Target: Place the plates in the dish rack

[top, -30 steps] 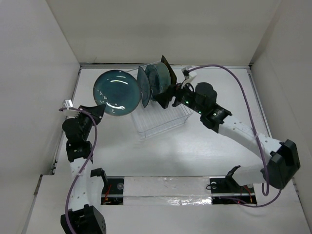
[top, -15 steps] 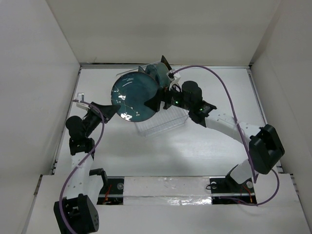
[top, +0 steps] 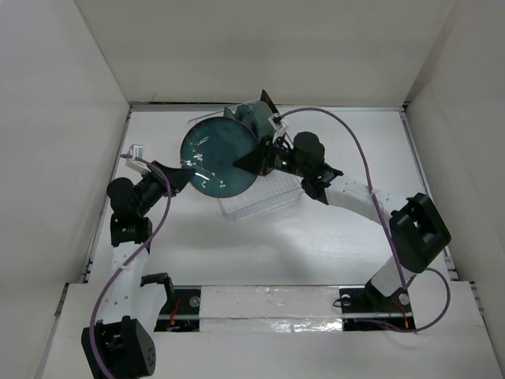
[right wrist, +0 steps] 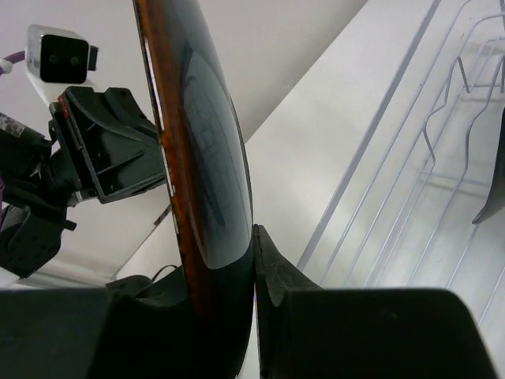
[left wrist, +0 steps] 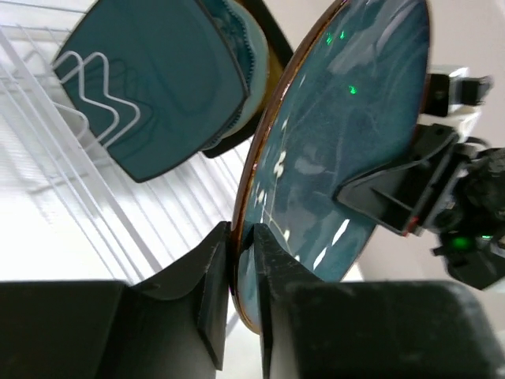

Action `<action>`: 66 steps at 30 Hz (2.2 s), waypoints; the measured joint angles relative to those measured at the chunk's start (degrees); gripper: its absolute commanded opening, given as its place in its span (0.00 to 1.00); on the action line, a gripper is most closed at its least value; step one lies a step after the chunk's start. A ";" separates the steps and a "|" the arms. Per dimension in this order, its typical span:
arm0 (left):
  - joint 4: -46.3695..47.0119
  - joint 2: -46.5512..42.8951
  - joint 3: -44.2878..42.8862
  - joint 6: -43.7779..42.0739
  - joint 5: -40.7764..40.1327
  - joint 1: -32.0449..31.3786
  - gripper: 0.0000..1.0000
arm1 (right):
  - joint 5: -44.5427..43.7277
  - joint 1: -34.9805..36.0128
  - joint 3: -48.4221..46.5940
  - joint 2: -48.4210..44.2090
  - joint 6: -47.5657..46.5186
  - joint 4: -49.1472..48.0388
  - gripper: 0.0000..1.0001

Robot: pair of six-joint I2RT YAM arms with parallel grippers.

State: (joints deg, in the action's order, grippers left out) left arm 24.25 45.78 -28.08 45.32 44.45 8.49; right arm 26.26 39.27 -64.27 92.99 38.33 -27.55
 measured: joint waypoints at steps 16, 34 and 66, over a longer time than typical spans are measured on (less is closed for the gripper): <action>-20.22 -9.14 -10.69 -21.35 -25.66 -13.86 0.89 | -15.63 -0.33 -2.10 -6.01 -5.92 11.58 0.00; -24.15 -14.47 -13.68 -26.88 -38.97 -15.89 0.84 | -46.03 6.60 -43.78 18.60 -28.89 39.91 0.00; -24.11 -13.77 -13.51 -27.26 -38.21 -15.89 0.84 | -62.62 13.97 -55.10 36.70 -26.25 45.83 0.10</action>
State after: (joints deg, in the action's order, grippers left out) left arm 0.14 32.01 -41.58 18.06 6.24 -7.40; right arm -36.36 53.23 -119.37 129.69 12.08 18.28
